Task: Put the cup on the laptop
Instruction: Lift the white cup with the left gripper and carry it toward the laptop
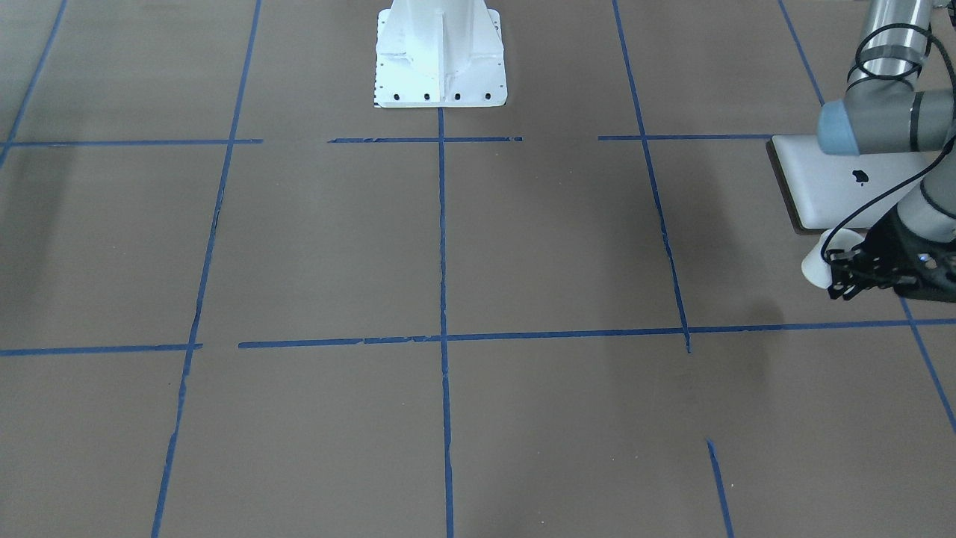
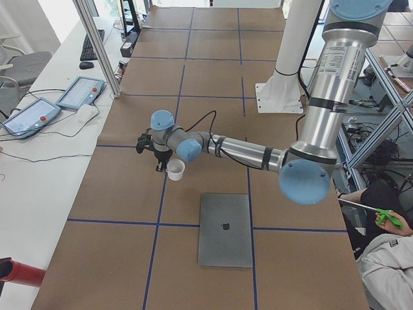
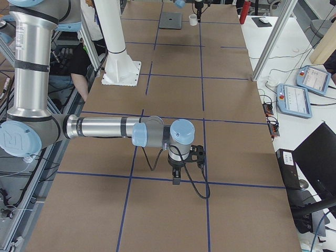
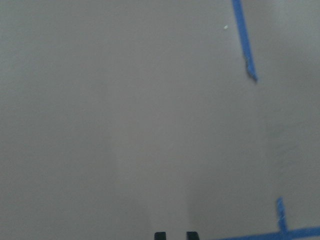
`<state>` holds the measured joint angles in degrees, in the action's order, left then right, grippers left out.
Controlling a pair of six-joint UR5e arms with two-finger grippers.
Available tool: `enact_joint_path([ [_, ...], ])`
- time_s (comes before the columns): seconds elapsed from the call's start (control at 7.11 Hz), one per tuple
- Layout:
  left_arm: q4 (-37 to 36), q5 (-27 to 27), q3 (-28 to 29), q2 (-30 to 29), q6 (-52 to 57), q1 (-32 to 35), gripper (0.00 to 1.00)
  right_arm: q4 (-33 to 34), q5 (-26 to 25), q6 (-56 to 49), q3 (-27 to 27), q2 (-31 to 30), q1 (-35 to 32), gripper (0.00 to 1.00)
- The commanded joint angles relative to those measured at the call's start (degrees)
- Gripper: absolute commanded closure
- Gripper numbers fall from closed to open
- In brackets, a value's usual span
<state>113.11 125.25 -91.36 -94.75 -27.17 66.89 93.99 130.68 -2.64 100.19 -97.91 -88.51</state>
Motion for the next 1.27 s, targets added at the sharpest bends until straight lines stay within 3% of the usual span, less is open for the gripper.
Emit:
enact_joint_path([
  [0.0,5.8,0.0,-4.3,17.6,2.1,1.6,1.00,0.0,-0.1,0.0,0.0,0.0,0.0,0.00],
  [0.14,9.1,-0.1,-3.2,21.6,1.9,1.6,1.00,0.0,-0.1,0.0,0.0,0.0,0.0,0.00],
  [0.28,10.2,0.0,-1.8,21.8,-1.4,1.5,1.00,0.0,0.0,0.0,0.0,0.0,0.0,0.00],
  [0.56,19.0,-0.1,2.1,21.6,-10.3,1.2,1.00,0.0,0.0,0.0,0.0,0.0,0.0,0.00],
  [1.12,20.0,1.9,3.4,21.4,-11.1,0.9,1.00,0.0,0.0,0.0,0.0,0.0,0.0,0.00],
])
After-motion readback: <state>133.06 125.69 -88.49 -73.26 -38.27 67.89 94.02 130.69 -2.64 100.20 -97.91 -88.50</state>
